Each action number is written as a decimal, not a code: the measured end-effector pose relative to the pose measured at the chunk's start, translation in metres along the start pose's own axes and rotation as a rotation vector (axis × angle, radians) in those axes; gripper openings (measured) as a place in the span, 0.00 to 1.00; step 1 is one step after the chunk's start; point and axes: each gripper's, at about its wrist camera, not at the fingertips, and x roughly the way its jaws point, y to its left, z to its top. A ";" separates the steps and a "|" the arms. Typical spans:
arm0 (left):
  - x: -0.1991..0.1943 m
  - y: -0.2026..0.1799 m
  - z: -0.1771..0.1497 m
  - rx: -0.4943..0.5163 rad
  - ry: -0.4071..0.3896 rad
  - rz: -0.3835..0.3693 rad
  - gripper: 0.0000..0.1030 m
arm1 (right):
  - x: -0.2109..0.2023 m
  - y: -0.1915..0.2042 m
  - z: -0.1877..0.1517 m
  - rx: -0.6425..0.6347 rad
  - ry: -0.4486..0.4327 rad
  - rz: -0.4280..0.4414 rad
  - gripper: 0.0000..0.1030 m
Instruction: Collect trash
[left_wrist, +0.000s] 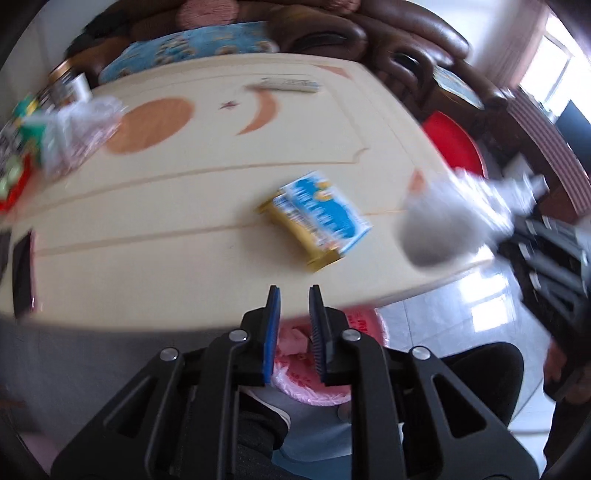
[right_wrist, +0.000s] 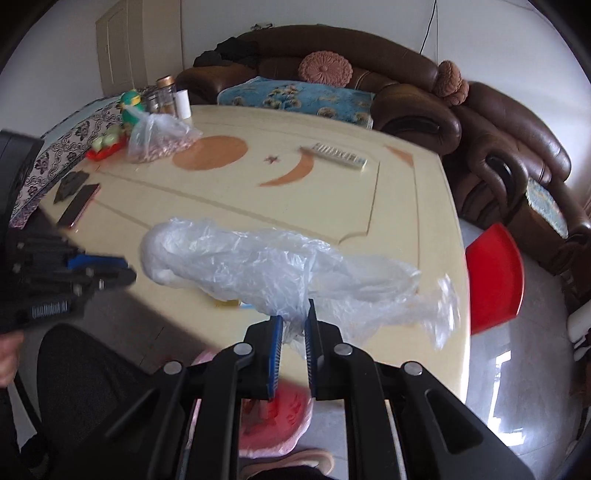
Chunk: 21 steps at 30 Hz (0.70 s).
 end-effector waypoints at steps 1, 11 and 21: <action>0.005 0.004 -0.008 -0.009 0.008 0.012 0.17 | 0.002 0.003 -0.010 0.001 0.010 0.003 0.12; 0.034 0.053 -0.053 -0.086 0.070 0.019 0.17 | 0.094 0.034 -0.107 0.019 0.230 0.038 0.12; 0.046 0.065 -0.096 0.061 0.124 0.117 0.19 | 0.180 0.052 -0.153 0.042 0.393 0.032 0.12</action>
